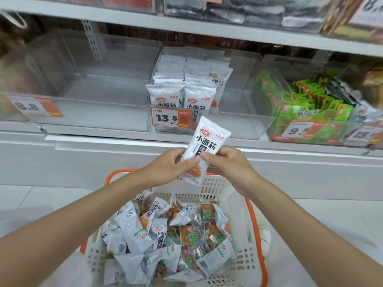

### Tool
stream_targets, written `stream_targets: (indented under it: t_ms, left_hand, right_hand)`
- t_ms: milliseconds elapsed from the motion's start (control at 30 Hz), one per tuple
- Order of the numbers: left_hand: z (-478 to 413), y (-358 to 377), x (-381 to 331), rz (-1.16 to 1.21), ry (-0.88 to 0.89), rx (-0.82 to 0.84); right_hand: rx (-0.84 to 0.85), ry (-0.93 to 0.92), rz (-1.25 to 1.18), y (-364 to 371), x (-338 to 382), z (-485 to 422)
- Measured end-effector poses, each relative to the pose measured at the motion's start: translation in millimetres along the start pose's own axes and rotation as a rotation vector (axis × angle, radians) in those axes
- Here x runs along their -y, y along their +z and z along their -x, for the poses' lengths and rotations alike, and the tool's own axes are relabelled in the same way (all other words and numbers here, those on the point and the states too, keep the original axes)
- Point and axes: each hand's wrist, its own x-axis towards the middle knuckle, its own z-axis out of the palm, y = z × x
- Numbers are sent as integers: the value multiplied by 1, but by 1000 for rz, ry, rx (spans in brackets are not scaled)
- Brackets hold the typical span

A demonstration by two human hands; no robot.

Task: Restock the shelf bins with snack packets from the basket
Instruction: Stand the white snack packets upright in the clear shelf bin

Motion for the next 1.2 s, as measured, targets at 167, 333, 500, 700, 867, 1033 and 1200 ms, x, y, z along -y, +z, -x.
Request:
stream_targets:
  t_ms: [167, 333, 500, 700, 867, 1033, 1200]
  left_hand:
    - [-21, -8, -42, -24, 141, -168]
    - [-45, -7, -90, -44, 279, -180]
    - [-84, -17, -146, -125, 423, -170]
    - [-157, -59, -157, -410, 365, -252]
    - [-210, -79, -147, -809, 172, -198]
    - [-236, -89, -133, -1000, 126, -180]
    - [-236, -95, -122, -991, 153, -187]
  right_hand:
    - [-15, -86, 7, -14, 18, 6]
    - [-74, -255, 164, -33, 51, 4]
    - [-271, -526, 332, -65, 102, -22]
    - [-267, -307, 505, -90, 103, -106]
    - [-182, -97, 591, -86, 89, -181]
    - [-166, -53, 766, -71, 84, -217]
    - [-108, -65, 772, -72, 68, -244]
